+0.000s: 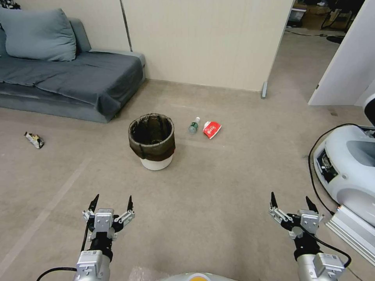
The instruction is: Pick up the trash bin, then pick up the garbage from the floor and place it into the trash bin.
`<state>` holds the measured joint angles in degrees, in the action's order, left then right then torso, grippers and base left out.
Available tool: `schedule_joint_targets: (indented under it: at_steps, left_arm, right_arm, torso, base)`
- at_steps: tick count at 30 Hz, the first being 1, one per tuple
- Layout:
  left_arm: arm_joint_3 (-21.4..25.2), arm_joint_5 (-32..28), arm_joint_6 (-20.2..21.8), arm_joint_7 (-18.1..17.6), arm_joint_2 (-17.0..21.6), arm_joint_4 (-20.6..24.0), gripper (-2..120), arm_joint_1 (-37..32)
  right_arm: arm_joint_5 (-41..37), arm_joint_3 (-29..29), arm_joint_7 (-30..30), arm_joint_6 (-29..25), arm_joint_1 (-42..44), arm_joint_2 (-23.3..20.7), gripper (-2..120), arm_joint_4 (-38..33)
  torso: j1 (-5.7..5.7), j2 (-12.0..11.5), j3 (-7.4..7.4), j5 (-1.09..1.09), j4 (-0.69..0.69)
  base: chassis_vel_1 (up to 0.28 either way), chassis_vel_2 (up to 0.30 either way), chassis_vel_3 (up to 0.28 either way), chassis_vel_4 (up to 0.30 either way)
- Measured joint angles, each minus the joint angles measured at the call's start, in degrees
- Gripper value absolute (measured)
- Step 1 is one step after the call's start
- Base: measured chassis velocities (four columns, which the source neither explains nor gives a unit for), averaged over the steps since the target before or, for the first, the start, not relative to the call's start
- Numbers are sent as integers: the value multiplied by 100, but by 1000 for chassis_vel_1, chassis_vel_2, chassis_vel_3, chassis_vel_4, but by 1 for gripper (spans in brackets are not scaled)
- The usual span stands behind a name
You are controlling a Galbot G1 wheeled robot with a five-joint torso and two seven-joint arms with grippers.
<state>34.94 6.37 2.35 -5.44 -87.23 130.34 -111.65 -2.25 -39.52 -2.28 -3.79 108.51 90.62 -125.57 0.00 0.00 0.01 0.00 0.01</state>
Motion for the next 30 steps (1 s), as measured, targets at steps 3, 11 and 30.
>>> schedule_joint_targets:
  at_steps: [3,11,30]
  left_arm:
    - [0,0,0,1,0,-13,100,4]
    - [1,-3,3,11,2,-42,100,12]
    - [3,-5,33,16,-7,-66,100,22]
  right_arm:
    - [0,-1,0,-3,0,6,100,9]
    - [1,3,0,-8,-4,20,100,39]
    - [1,1,0,-44,-13,14,100,70]
  torso:
    - [0,0,0,-1,-1]
    - [0,0,0,1,-1]
    - [0,0,-1,0,0]
  base:
    - [-112,109,104,-113]
    - [-136,124,128,-133]
    - [-129,124,132,-126]
